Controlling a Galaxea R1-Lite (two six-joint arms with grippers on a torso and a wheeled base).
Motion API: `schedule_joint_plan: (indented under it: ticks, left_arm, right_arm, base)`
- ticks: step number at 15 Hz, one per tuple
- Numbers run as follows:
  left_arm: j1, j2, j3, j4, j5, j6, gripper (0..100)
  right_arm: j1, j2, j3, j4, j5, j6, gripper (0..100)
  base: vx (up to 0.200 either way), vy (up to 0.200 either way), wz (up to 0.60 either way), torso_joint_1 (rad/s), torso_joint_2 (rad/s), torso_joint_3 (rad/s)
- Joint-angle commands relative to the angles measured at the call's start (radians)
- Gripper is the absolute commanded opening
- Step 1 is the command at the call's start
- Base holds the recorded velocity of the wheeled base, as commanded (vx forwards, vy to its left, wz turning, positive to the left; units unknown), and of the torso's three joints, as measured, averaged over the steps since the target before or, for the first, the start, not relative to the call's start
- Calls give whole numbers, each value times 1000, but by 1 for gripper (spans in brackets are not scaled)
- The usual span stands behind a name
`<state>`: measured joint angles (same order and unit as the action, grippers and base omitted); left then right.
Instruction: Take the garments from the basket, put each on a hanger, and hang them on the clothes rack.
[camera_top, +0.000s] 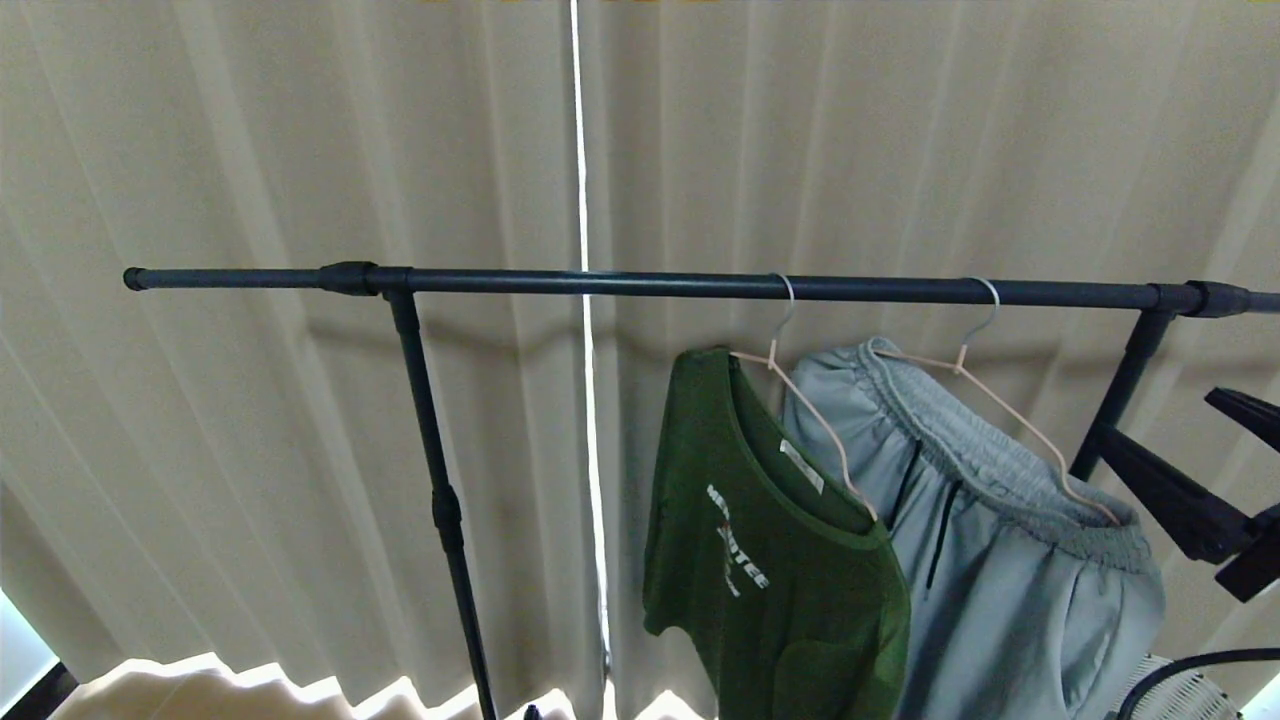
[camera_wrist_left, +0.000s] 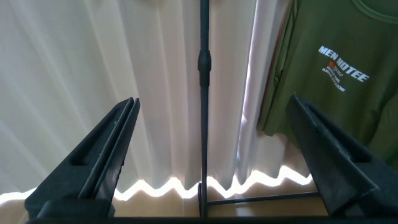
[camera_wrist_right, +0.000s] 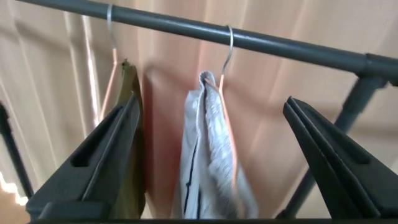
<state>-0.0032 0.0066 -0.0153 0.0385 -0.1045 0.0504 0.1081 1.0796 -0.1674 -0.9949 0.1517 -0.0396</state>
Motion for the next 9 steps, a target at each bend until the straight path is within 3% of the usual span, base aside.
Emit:
schedule_joint_plan:
  ticks: [1,3,5,7,8,9]
  left_arm:
    - [0,1,0,0,0,0,100]
    - [0,1,0,0,0,0,100]
    - [0,1,0,0,0,0,100]
    - [0,1,0,0,2,0,100]
    - [0,1,0,0,0,0,100]
    - [0,1,0,0,2,0,100]
  right_arm:
    - [-8,-147,114,21,-4,-2,100]
    - [-48,-268,154,156,-9,-6,100]
    - [-134,-504,115,561,-9,-8,100]
    - [-133,-684,65,858,-8,-6,100]
    - [-130,-879,23,1142,-4,-6,100]
    - [-126,-932,17,1213,-3,-6,100]
  base:
    - [0,0,0,0,0,0]
    - [0,0,0,0,0,0]
    - [0,0,0,0,0,0]
    - [0,0,0,0,0,0]
    - [0,0,0,0,0,0]
    - [0,0,0,0,0,0]
